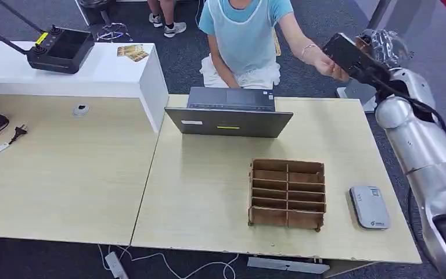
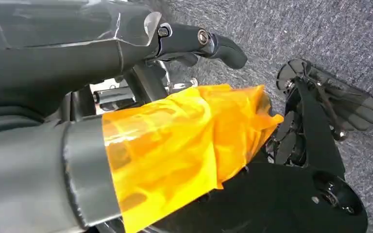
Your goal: Pass the card to the sensor for recognition and then transmit it.
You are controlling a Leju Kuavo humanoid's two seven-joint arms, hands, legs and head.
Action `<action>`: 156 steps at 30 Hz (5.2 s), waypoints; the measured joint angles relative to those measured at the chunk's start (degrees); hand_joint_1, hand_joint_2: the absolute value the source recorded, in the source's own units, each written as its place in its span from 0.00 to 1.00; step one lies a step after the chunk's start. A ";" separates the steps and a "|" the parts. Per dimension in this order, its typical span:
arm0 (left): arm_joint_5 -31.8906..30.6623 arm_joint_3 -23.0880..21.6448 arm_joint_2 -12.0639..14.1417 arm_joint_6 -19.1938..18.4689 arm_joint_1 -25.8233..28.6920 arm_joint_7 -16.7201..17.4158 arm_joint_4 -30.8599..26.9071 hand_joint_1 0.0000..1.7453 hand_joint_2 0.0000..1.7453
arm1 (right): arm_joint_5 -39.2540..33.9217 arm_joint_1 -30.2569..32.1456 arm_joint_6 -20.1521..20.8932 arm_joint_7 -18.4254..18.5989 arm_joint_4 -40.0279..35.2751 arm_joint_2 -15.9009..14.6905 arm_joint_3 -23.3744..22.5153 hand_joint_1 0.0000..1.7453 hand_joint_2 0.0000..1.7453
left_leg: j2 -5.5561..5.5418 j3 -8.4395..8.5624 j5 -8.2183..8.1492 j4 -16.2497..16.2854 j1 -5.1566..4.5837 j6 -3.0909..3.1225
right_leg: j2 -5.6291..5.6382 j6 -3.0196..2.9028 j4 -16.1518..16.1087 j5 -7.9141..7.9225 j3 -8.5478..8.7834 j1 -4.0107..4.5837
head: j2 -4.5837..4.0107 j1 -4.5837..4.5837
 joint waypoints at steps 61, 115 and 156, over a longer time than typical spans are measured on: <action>6.56 0.07 -1.33 1.97 -0.08 -1.57 0.00 0.00 0.00 | -50.50 47.40 2.34 -20.85 -47.84 2.21 -34.68 0.00 1.00 | -0.01 0.01 -0.04 0.00 0.00 0.01 | -0.02 0.00 -0.08 -0.02 -0.05 0.00 | 0.00 0.00; 14.56 0.20 -2.25 3.26 -0.06 0.42 -1.68 0.00 0.00 | 26.46 79.00 -13.46 13.70 -66.93 -16.87 -6.05 0.12 1.00 | 0.06 0.06 -0.30 -0.04 0.01 -0.05 | 0.02 -0.09 -0.08 -0.28 0.04 0.01 | 0.00 0.00; 14.56 0.17 -2.27 3.21 -0.06 0.92 -1.75 0.00 0.00 | 26.73 66.76 -9.99 8.04 -51.91 -6.93 -0.28 0.42 1.00 | 0.06 0.08 -0.27 -0.04 0.02 -0.09 | 0.02 -0.10 -0.05 -0.27 0.05 0.02 | 0.00 -0.02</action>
